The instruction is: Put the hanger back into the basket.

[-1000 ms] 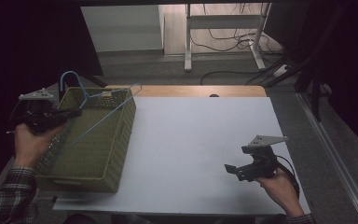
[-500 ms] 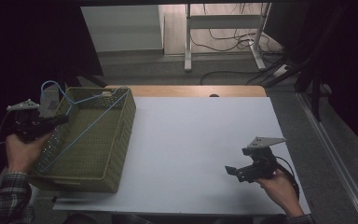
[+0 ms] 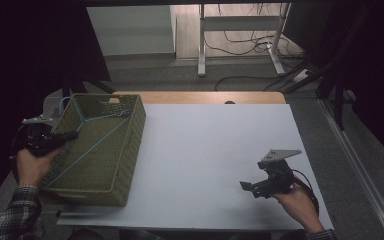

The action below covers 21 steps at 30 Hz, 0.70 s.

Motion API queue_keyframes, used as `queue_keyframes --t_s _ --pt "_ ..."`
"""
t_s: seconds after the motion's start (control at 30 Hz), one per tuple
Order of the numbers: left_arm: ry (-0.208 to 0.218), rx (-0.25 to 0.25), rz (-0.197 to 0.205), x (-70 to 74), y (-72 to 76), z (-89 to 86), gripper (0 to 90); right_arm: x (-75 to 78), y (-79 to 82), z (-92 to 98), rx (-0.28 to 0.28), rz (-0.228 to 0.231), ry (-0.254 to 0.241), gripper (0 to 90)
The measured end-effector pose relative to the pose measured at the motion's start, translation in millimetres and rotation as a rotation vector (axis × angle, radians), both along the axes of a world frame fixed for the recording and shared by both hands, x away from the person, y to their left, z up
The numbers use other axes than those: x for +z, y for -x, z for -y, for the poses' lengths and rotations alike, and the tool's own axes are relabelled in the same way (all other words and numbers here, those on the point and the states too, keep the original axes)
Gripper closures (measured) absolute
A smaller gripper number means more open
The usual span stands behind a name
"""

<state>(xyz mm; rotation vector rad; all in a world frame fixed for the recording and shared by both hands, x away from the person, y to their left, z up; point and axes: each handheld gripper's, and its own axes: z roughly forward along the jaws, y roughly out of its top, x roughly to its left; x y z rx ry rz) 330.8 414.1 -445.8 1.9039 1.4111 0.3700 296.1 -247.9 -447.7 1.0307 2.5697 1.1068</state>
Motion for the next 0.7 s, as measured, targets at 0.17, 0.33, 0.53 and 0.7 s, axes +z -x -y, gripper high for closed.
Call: queue_keyframes --t_s 0.17,0.33,0.53,0.7 --pt "-0.058 0.006 -0.114 -13.8 -7.7 2.0 86.7 -6.7 -0.1 -1.1 0.006 -0.001 0.001 1.6" --pt "-0.147 0.057 -0.117 -12.3 -8.6 9.1 65.3 -11.1 0.1 -0.8 0.009 0.005 0.01 1.6" --pt "-0.131 0.03 0.021 15.0 6.2 28.1 34.9 -7.6 2.1 2.5 -0.004 0.023 -0.004 1.5" --pt "-0.012 -0.083 0.08 31.0 21.1 50.1 21.2 -2.8 5.3 4.7 -0.013 0.042 -0.03 0.4"
